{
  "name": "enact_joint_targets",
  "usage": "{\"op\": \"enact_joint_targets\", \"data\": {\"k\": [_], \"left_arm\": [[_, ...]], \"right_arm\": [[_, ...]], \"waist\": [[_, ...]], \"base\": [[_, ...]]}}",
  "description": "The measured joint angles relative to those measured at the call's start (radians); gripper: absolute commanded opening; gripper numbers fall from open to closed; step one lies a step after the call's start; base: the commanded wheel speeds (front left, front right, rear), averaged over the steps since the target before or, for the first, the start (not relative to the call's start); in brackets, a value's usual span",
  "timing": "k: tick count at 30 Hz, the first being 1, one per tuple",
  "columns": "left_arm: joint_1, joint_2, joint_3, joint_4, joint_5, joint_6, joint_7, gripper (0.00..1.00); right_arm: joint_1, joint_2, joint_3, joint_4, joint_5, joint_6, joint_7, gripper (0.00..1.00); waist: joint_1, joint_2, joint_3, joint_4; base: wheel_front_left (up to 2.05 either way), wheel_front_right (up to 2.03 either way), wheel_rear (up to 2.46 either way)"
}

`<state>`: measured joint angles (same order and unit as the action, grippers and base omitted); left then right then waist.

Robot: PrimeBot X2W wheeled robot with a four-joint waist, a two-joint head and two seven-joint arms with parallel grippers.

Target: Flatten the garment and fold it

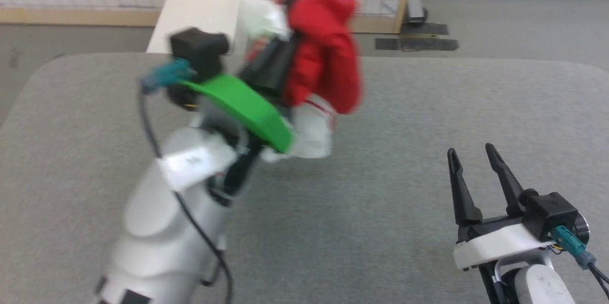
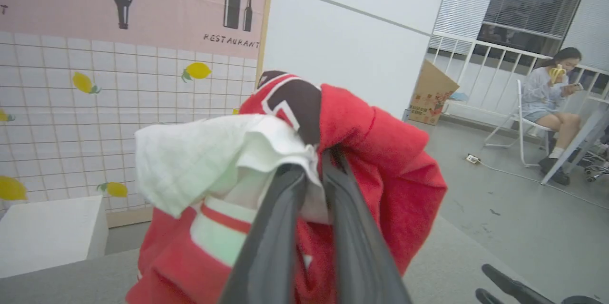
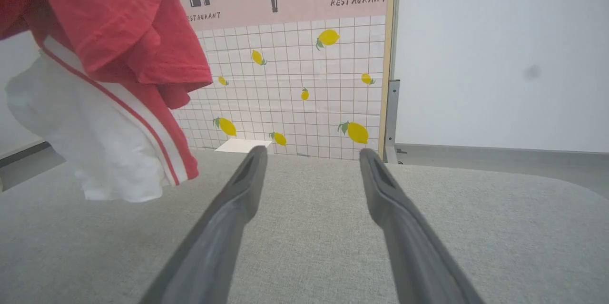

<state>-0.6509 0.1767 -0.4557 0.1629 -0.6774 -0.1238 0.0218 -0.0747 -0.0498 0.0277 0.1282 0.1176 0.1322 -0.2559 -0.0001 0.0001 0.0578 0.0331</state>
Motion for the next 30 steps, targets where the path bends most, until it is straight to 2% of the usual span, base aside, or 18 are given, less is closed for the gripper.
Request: {"op": "enact_joint_targets", "data": {"k": [4,8,12,13,14,17,22,26,30], "left_arm": [[0.000,-0.072,-0.053,0.026,0.021,0.000,-0.091,0.00],[0.019,-0.092,-0.078,0.110,0.034,0.000,-0.184,0.00],[0.093,-0.084,-0.097,0.263,0.044,0.000,-0.221,0.00],[0.112,-0.077,-0.106,0.313,0.055,0.002,-0.223,0.84],[0.128,-0.066,-0.116,0.361,0.079,0.005,-0.226,1.00],[0.153,-0.041,-0.128,0.447,0.105,0.012,-0.245,1.00],[0.160,-0.038,-0.114,0.475,0.121,0.012,-0.271,1.00],[0.182,-0.032,-0.063,0.433,0.141,0.038,-0.275,1.00],[0.230,-0.016,0.014,0.330,0.174,0.074,-0.279,1.00]], "right_arm": [[0.000,0.000,-0.015,-0.001,0.003,0.000,0.000,1.00],[-0.001,-0.001,-0.025,0.000,0.011,0.000,0.000,1.00],[-0.001,-0.001,-0.030,-0.001,0.016,0.000,0.000,1.00],[-0.001,-0.001,-0.029,0.001,0.016,0.000,0.000,1.00],[-0.001,-0.001,-0.028,0.003,0.016,0.000,0.000,1.00],[-0.001,-0.001,-0.025,0.006,0.016,0.000,0.000,1.00],[-0.001,-0.001,-0.027,0.015,0.016,0.000,0.000,1.00],[-0.001,0.000,-0.027,0.023,0.016,0.000,0.000,1.00],[0.009,-0.001,-0.031,0.028,0.016,0.000,0.000,1.00]], "waist": [[0.0000,0.0000,0.005,-0.051],[0.0000,0.0000,0.021,-0.095],[0.0000,0.0000,0.049,-0.116],[0.0000,0.0000,0.058,-0.119],[0.0000,0.0000,0.065,-0.120],[0.0000,0.0000,0.081,-0.117],[0.0000,0.0000,0.083,-0.089],[0.0000,0.0000,0.066,-0.059],[0.0000,0.0000,0.037,-0.035]], "base": [[0.00,0.00,0.00],[0.00,0.00,0.00],[0.00,0.00,0.00],[0.00,0.00,0.00],[0.00,0.00,0.00],[0.00,0.00,0.00],[0.00,0.00,0.00],[0.00,0.00,0.00],[0.00,0.00,0.00]]}}
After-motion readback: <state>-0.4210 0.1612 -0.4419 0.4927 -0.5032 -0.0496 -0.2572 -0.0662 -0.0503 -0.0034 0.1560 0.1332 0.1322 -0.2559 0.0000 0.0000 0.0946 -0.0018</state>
